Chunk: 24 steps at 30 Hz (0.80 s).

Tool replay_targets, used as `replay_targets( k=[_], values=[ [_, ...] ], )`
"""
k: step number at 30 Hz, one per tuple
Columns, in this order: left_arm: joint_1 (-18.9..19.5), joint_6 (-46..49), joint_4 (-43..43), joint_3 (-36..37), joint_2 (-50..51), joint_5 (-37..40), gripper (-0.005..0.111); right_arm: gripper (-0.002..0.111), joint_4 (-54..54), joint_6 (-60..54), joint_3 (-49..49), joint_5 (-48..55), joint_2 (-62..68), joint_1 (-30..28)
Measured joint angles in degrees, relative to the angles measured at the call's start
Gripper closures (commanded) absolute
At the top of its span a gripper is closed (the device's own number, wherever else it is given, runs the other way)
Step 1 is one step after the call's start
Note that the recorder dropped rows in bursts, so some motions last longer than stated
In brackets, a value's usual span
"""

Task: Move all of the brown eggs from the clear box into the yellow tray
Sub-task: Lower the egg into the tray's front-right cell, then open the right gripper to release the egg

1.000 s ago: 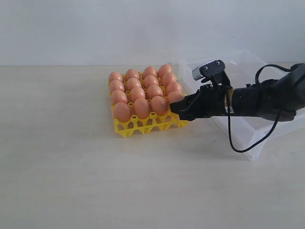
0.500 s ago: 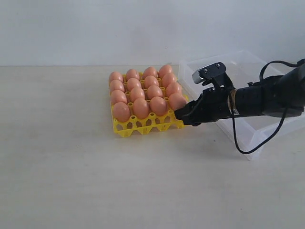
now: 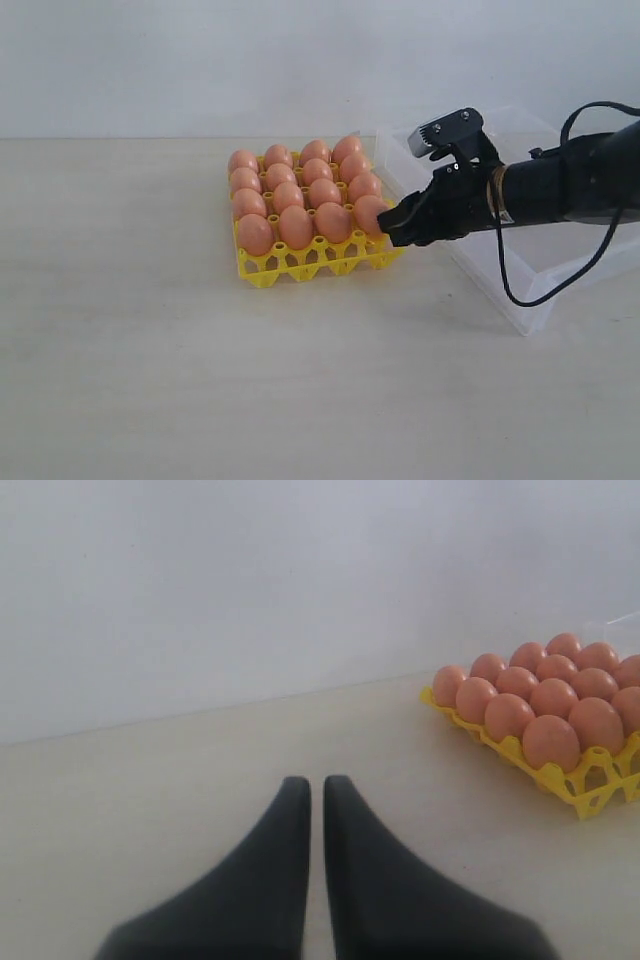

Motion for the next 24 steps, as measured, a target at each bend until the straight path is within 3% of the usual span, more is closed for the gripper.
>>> replay_targets(
  k=[2, 24],
  values=[
    [0.0, 0.0, 0.0, 0.0, 0.0, 0.0, 0.103, 0.108, -1.38, 1.36, 0.0, 0.0, -0.24, 0.0],
    [0.0, 0.0, 0.0, 0.0, 0.0, 0.0, 0.103, 0.108, -1.28, 5.17, 0.0, -2.57, 3.3, 0.0]
  ],
)
